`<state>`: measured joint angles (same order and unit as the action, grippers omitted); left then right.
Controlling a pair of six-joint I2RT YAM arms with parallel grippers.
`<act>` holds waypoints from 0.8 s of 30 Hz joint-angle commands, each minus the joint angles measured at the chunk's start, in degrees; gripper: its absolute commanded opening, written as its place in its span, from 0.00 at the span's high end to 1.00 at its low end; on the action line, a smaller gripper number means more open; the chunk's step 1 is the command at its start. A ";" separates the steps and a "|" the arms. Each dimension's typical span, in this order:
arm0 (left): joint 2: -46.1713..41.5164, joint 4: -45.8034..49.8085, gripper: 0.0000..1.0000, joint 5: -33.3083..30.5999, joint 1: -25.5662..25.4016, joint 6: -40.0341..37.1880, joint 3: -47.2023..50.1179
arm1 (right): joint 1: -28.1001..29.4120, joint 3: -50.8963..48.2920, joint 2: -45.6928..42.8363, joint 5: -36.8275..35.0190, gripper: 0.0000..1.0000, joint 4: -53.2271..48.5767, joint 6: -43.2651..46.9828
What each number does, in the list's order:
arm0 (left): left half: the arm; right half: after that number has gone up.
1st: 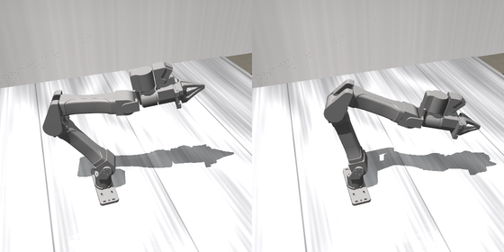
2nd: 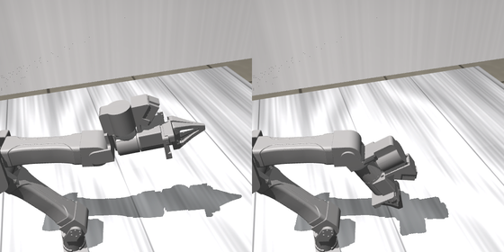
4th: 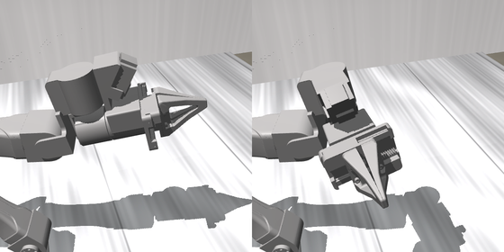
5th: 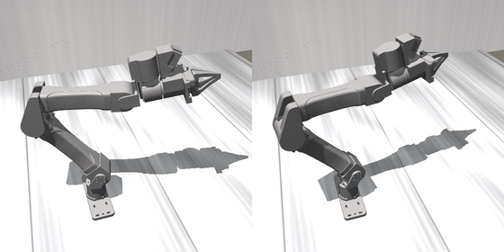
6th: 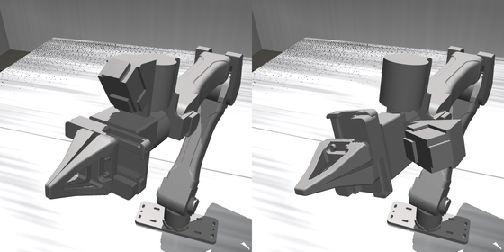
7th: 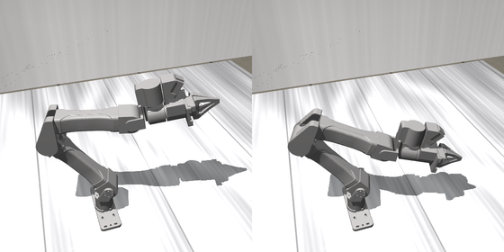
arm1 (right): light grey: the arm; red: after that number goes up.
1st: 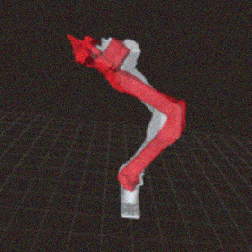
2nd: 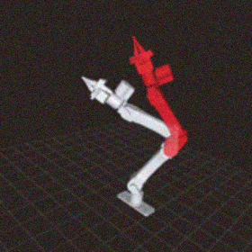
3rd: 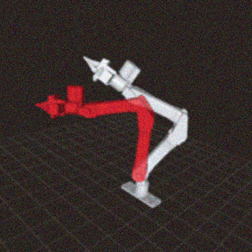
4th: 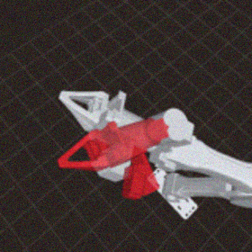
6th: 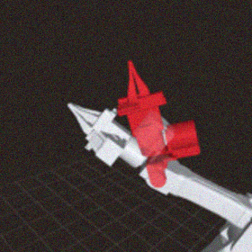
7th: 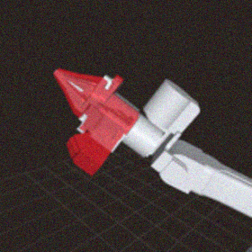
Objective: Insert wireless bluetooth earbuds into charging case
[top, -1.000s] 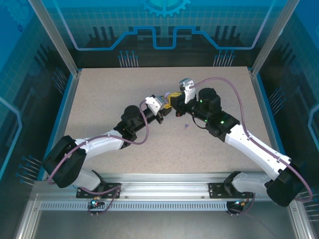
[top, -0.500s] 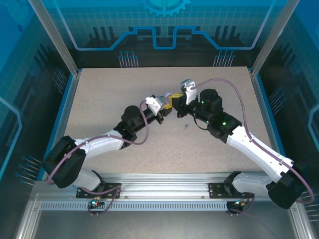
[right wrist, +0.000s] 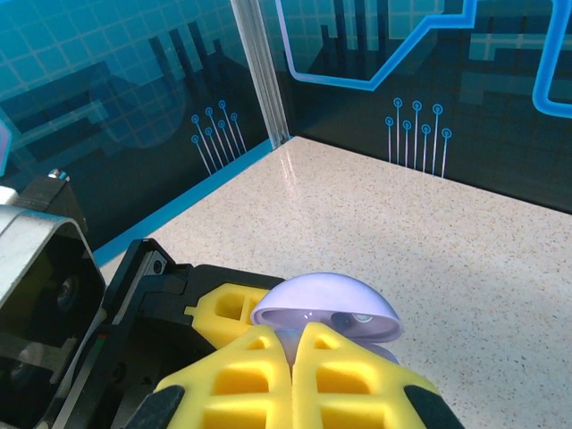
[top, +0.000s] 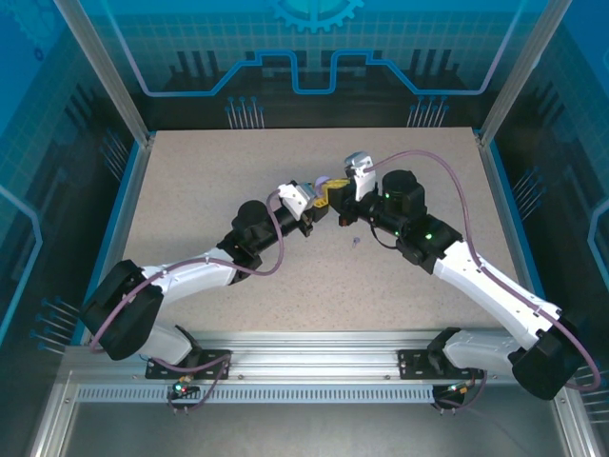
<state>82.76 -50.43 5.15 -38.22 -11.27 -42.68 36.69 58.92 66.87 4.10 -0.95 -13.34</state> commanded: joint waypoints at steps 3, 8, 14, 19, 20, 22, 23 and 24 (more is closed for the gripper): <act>-2.34 -4.58 1.00 -3.14 0.37 1.69 -3.19 | 0.58 -0.69 0.98 2.30 1.00 -7.08 0.53; -2.25 -3.97 1.00 -2.60 0.36 1.99 -3.06 | 0.32 1.34 1.71 0.79 0.80 -8.61 -1.21; -1.99 -3.45 1.00 -2.07 0.34 2.47 -2.92 | 0.15 3.71 1.99 0.23 0.66 -9.56 -3.16; -1.73 -3.01 1.00 -2.23 0.39 2.52 -2.65 | -0.01 5.98 1.64 2.02 0.44 -10.87 -3.62; -1.65 -3.00 1.00 -2.24 0.37 2.57 -2.65 | -0.12 6.71 1.51 2.97 0.40 -11.52 -3.69; -1.57 -2.80 1.00 -2.25 0.34 2.61 -2.66 | -0.28 8.14 1.21 5.11 0.33 -12.67 -3.71; -1.56 -2.67 1.00 -2.24 0.34 2.61 -2.67 | -0.30 8.91 1.03 6.15 0.30 -13.27 -3.87; -1.59 -2.60 1.00 -2.16 0.36 2.48 -2.59 | -0.38 9.73 0.77 6.95 0.28 -13.85 -4.12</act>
<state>82.76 -50.52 3.79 -38.04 -9.30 -43.44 36.69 65.25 68.29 6.96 -12.05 -16.78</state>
